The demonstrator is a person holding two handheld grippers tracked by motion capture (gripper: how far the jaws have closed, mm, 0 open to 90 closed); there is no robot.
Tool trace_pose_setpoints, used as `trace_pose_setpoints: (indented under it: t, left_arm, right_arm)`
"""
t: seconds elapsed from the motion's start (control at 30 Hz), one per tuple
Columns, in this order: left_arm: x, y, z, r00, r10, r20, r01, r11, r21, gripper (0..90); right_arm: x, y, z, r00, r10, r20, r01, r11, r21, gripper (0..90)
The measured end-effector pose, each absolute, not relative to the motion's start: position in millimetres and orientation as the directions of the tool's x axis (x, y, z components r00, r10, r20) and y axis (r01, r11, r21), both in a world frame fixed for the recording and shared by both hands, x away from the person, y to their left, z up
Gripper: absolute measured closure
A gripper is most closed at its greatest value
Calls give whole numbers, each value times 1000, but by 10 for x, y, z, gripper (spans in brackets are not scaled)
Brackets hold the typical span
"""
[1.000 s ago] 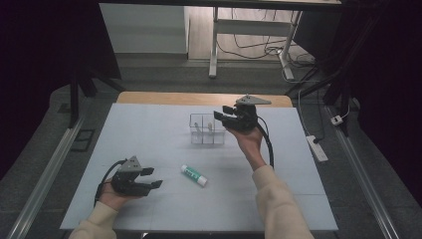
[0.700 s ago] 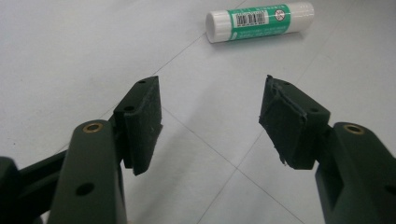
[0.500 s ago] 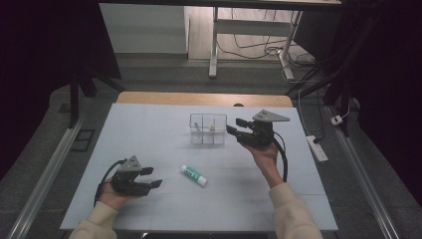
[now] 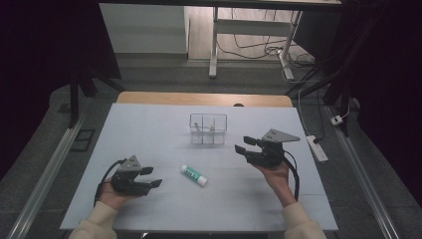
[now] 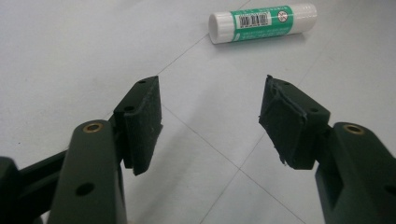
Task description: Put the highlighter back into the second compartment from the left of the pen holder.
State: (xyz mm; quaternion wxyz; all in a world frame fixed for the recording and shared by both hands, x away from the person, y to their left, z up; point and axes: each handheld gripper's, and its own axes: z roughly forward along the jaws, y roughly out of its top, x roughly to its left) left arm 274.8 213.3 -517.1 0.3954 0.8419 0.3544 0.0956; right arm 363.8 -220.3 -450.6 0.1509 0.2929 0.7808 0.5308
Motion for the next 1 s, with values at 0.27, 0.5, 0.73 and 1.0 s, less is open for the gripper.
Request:
trace_pose_setpoints:
  t: [0.27,0.5,0.73,1.0]
  left_arm:
    - [2749,2145,-5164,727,676,-119,522,-432,735,387]
    - [2751,2145,-5166,727,677,-117,522,-434,735,387]
    - [2751,2148,-5163,726,678,-114,520,-434,736,387]
    - [2755,2144,-5162,726,680,-107,517,-436,736,388]
  right_arm:
    - [3511,-2324,-4665,-782,619,79,313,280,908,448]
    - [3422,-2383,-4735,-789,611,71,317,305,898,445]
    - [3324,-2440,-4787,-796,603,58,319,335,887,440]
    - [3210,-2615,-4853,-789,613,36,318,359,877,439]
